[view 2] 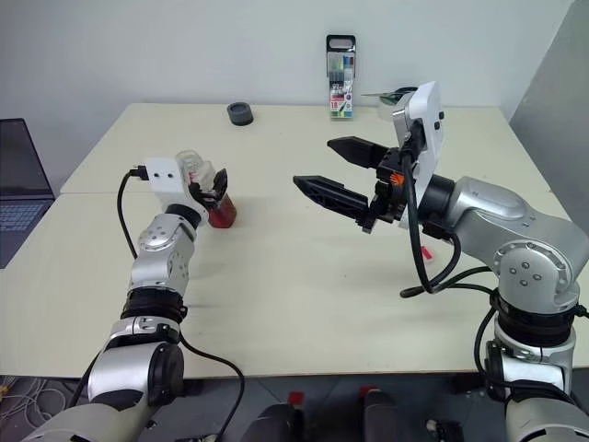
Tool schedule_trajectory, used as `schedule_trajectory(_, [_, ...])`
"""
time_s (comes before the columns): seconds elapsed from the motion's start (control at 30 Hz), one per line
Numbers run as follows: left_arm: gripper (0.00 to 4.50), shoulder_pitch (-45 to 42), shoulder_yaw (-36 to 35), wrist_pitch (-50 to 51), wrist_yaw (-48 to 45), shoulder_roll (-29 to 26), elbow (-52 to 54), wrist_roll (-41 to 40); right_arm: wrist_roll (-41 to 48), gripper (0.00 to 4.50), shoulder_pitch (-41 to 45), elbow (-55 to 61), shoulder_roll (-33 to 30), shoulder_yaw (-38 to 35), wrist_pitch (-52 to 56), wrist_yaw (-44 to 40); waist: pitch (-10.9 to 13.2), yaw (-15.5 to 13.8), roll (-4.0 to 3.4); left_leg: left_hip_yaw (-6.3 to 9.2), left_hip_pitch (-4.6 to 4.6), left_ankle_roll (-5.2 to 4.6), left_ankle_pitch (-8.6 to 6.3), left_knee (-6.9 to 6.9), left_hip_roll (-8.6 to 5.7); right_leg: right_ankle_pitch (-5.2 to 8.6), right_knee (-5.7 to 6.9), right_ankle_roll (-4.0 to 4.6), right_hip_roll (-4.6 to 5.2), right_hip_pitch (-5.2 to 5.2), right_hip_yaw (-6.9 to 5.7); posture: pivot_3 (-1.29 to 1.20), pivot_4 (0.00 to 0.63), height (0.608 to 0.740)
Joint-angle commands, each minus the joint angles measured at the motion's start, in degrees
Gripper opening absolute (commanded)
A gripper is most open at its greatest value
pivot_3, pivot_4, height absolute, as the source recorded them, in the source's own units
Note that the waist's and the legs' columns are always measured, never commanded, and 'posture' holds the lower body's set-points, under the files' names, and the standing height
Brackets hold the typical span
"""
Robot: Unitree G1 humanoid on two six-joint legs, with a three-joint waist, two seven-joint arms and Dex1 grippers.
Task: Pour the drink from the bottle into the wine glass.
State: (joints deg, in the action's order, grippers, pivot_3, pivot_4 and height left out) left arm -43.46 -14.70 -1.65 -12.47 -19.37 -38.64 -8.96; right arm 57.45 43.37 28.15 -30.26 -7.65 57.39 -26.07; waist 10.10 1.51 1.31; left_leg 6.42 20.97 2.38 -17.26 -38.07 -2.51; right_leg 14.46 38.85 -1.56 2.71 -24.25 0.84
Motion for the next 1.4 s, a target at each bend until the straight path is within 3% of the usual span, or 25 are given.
schedule_trajectory(0.03, [4.46, 1.7, -0.5, 0.5, 0.5, -0.2, 4.0, -0.7, -0.2, 4.50, -0.5, 2.1, -0.5, -0.6, -2.0, 0.2, 0.0, 0.0, 0.00, -0.01, 0.00, 0.00, 0.00, 0.01, 0.00, 0.00, 0.00, 0.00, 0.00, 0.00, 0.01, 0.00, 0.150, 0.740])
schedule_trajectory(0.27, [4.46, 8.2, 0.6, 5.9, 0.5, 0.6, 13.0, -1.2, -1.1, 4.50, -3.2, 2.8, -1.5, -0.7, -2.8, 0.1, 0.0, 0.0, 0.00, 0.00, 0.00, 0.00, 0.00, 0.01, 0.00, 0.00, 0.00, 0.00, 0.00, 0.00, 0.01, 0.00, 0.150, 0.740])
schedule_trajectory(0.53, [4.46, 21.4, 1.5, 18.3, 0.0, 0.1, 33.3, -2.5, 1.2, 4.50, -12.0, 7.5, -1.9, -4.2, -2.1, 5.2, 0.0, 0.0, 0.02, 0.02, 0.00, 0.00, 0.00, 0.03, 0.03, 0.00, -0.02, 0.00, 0.00, 0.01, 0.05, 0.00, 0.150, 0.740])
schedule_trajectory(0.8, [4.46, 33.2, 6.9, 30.5, -17.4, -8.9, 54.5, -11.1, -2.3, 4.50, -25.6, 8.9, -2.8, -8.1, -1.3, 15.0, 0.0, 0.0, 0.01, 0.00, -0.06, -0.03, -0.02, 0.05, 0.04, 0.01, -0.06, -0.01, -0.04, 0.10, 0.06, 0.00, 0.150, 0.740])
schedule_trajectory(1.03, [4.46, 28.0, 10.6, 35.0, -30.1, -14.9, 58.0, -18.5, -7.2, 4.50, -23.8, -1.9, 5.8, -10.4, -1.4, 30.0, 0.0, 0.1, 0.01, -0.10, -0.16, -0.07, -0.04, 0.06, 0.13, 0.01, -0.03, -0.01, -0.31, 0.15, 0.10, 0.00, 0.150, 0.740])
schedule_trajectory(1.23, [4.46, 22.5, 11.2, 36.3, -33.3, -16.2, 58.1, -20.4, -4.7, 4.50, -14.6, -15.4, 19.1, -18.7, -7.7, 40.4, 0.0, 0.5, -0.03, -0.19, -0.19, -0.17, -0.09, 0.09, 0.20, 0.00, 0.02, 0.00, -0.52, 0.11, 0.19, 0.00, 0.150, 0.740])
schedule_trajectory(1.4, [4.46, 23.1, 11.5, 35.3, -34.7, -17.4, 58.0, -19.5, -2.1, 4.50, -10.3, -23.2, 26.6, -24.2, -13.6, 45.2, 0.0, 0.4, -0.04, -0.16, -0.14, -0.05, -0.03, 0.14, 0.19, 0.00, -0.02, 0.02, -0.50, 0.07, 0.17, 0.00, 0.150, 0.740])
